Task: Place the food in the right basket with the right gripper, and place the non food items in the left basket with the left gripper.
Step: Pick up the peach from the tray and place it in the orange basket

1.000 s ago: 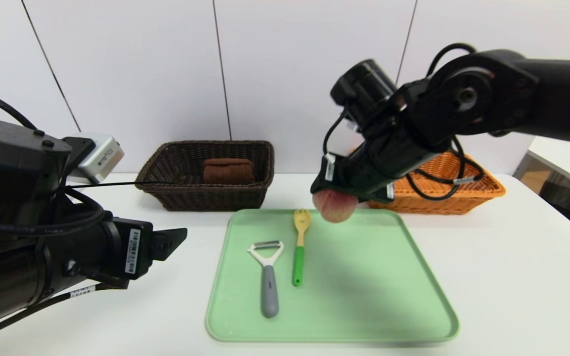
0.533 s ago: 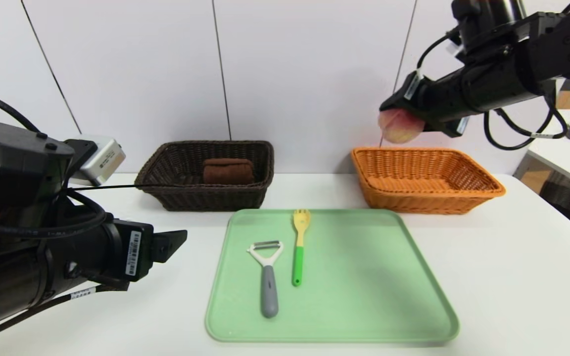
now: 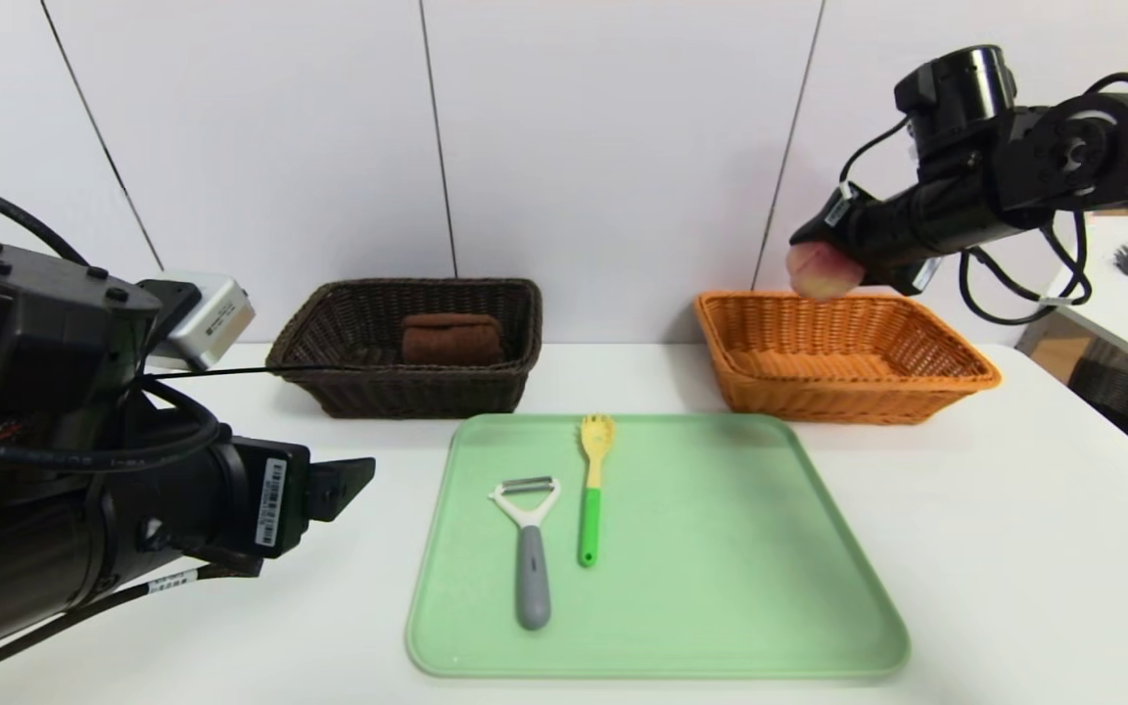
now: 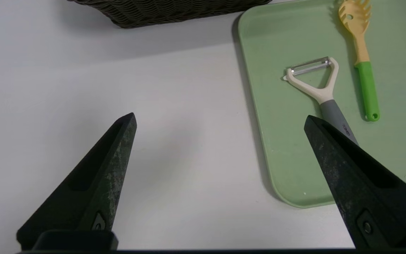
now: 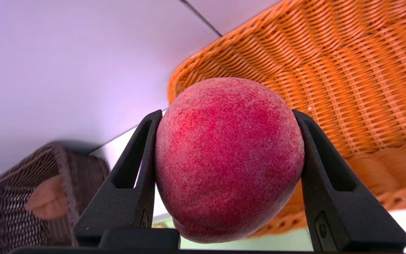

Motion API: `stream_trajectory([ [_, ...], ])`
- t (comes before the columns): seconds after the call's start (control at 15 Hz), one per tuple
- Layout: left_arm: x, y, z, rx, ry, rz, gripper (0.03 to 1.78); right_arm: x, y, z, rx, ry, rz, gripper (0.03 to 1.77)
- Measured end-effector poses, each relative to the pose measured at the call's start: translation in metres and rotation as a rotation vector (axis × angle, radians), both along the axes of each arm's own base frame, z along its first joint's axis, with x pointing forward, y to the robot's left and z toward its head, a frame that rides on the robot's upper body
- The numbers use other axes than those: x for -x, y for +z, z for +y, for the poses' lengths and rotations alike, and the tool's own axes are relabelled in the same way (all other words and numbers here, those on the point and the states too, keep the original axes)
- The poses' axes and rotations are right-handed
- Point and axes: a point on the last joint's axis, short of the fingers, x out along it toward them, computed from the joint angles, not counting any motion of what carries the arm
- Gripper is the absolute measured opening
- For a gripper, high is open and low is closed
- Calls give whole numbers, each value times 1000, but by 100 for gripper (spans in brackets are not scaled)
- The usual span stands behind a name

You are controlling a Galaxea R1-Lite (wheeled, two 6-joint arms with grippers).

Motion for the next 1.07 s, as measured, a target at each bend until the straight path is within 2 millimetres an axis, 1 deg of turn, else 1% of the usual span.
stream_trajectory([
  [0.4,-2,-1,-1,-1,1,6,169,-38,-55,2,-15,-30,88,111],
  [0.6,-4,-1,-3,6,-1,0,169,-54,-79,-3,-19,-56,121,111],
  [0.8,-6,-2,-5,9,-4,0,169,-61,-94,-7,-17,-70,149,111],
  [1.07,-8,-4,-7,2,-4,8,169,-65,-103,-9,-13,-76,167,110],
])
